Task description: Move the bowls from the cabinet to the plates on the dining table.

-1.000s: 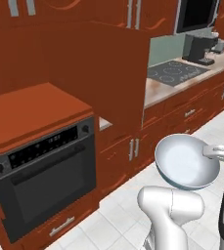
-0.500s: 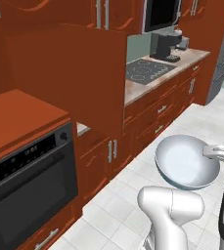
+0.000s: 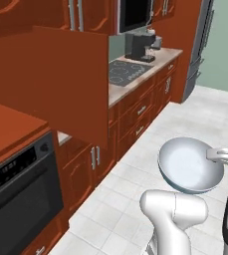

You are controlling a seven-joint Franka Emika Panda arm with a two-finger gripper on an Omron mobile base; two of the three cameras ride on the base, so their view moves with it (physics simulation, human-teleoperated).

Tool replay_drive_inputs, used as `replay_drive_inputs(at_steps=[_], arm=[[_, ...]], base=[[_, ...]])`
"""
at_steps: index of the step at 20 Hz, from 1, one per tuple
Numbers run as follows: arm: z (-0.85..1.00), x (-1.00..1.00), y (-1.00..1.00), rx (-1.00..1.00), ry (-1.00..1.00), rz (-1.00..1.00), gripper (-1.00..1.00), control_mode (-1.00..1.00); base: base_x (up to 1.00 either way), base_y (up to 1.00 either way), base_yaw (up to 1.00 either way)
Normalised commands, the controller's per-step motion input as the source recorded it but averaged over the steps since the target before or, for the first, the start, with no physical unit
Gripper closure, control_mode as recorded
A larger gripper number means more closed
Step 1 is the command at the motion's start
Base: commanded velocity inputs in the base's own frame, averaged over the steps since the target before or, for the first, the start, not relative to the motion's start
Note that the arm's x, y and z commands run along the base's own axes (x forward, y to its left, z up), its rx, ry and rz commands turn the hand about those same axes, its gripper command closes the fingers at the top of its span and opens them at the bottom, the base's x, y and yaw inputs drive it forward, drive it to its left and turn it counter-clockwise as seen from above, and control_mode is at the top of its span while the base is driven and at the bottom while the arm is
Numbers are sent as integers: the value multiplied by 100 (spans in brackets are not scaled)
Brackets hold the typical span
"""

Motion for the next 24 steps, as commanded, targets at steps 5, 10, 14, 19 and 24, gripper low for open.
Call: replay_drive_inputs(at_steps=[5,10,14,19,24], arm=[[0,0,0,0,0,0,100,100],[0,0,0,0,0,0,100,100],[0,0,0,0,0,0,100,100],[0,0,0,0,0,0,100,100],[0,0,0,0,0,0,100,100]], base=[[2,-38,-29],[3,-40,-29],[0,-46,-28],[0,-46,-27],[0,-48,-27]])
